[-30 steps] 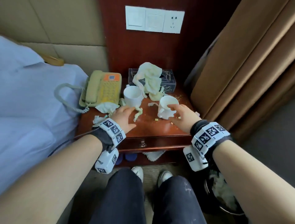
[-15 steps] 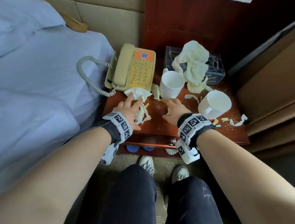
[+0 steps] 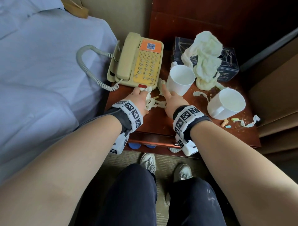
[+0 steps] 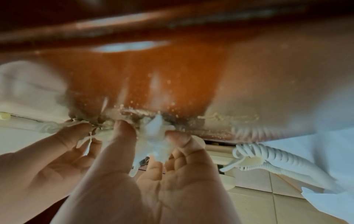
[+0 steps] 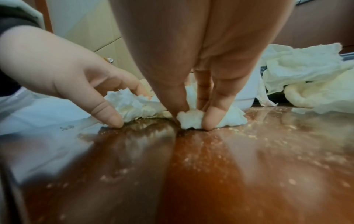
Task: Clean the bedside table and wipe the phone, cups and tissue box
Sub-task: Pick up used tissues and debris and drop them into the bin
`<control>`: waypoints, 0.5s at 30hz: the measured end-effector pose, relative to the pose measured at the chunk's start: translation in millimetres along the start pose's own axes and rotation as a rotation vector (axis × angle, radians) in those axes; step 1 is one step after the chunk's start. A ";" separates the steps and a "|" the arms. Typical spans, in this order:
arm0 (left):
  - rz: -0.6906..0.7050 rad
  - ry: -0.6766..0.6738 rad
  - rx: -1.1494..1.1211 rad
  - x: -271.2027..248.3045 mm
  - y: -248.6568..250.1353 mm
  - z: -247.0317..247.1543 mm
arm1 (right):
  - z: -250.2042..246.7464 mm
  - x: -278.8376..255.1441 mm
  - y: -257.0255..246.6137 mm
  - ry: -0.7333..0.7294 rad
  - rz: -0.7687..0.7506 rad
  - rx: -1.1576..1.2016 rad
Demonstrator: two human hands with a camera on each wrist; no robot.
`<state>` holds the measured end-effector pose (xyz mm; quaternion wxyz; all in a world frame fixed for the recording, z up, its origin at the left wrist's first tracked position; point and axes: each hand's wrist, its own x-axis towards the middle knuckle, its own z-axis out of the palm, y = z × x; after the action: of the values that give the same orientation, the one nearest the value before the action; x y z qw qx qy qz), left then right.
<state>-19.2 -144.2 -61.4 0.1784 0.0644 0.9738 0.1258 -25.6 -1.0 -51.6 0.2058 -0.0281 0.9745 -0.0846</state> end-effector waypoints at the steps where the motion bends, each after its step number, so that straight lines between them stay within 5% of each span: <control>1: 0.008 0.020 -0.012 0.9 -0.1 1.5 | -0.5 3.3 -0.7 -0.024 0.007 -0.012; 6: 0.035 0.079 -0.118 3.1 -6.4 5.8 | -2.1 4.8 -3.8 -0.105 0.049 -0.098; 15: -0.033 0.088 -0.193 5.1 -3.9 -1.1 | 8.5 -9.1 5.7 0.088 -0.183 -0.043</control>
<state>-24.7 -147.4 -63.1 0.1428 0.0254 0.9649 0.2190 -14.0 4.2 -56.6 0.1538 -0.1178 0.9775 -0.0834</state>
